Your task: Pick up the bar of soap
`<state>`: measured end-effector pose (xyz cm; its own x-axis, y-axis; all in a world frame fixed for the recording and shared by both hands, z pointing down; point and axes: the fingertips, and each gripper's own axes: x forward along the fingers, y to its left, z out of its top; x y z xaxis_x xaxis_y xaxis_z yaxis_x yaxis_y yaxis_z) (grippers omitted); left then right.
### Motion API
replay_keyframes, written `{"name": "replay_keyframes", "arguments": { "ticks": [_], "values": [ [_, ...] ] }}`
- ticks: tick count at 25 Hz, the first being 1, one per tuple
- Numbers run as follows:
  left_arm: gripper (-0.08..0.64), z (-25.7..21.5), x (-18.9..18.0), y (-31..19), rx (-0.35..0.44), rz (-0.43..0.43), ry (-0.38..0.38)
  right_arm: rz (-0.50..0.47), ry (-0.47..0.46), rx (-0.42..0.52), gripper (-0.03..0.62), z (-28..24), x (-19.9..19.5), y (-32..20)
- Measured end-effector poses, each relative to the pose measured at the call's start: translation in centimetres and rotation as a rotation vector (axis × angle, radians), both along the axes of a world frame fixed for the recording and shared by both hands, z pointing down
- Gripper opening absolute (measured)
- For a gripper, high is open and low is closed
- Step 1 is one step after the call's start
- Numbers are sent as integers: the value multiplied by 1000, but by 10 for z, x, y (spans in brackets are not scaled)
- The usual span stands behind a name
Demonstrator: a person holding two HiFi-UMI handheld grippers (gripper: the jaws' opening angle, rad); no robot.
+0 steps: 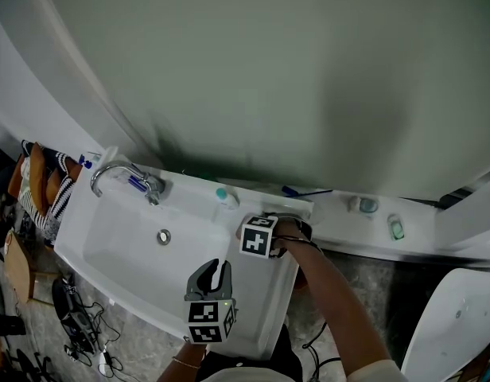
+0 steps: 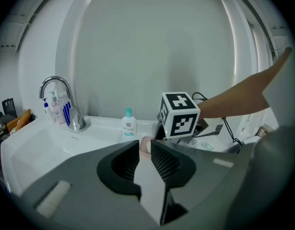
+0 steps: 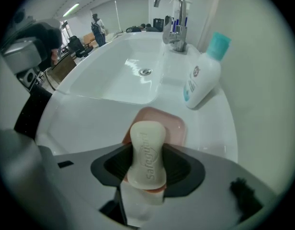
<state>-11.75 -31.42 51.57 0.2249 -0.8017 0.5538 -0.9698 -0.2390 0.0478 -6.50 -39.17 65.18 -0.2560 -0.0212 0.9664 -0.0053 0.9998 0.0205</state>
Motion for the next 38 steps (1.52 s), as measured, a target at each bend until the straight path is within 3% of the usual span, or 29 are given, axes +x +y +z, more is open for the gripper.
{"name": "replay_keyframes", "arguments": {
  "ticks": [4, 8, 16, 23, 38],
  "values": [
    [78, -2, -8, -1, 6, -21, 0, 56, -138, 35, 198, -8, -2, -1],
    [78, -3, -5, -1, 8, -10, -1, 147, -275, 12, 198, -19, -4, 0],
    [78, 0, -1, -1, 7, 1, -3, 220, -456, 9, 198, -48, -6, 10],
    [78, 4, -8, 3, 1, -14, -3, 81, -424, 0, 198, -52, -15, 71],
    [78, 3, -6, 14, 10, 0, 14, 86, -280, -42, 198, -20, -8, 114]
  ]
}}
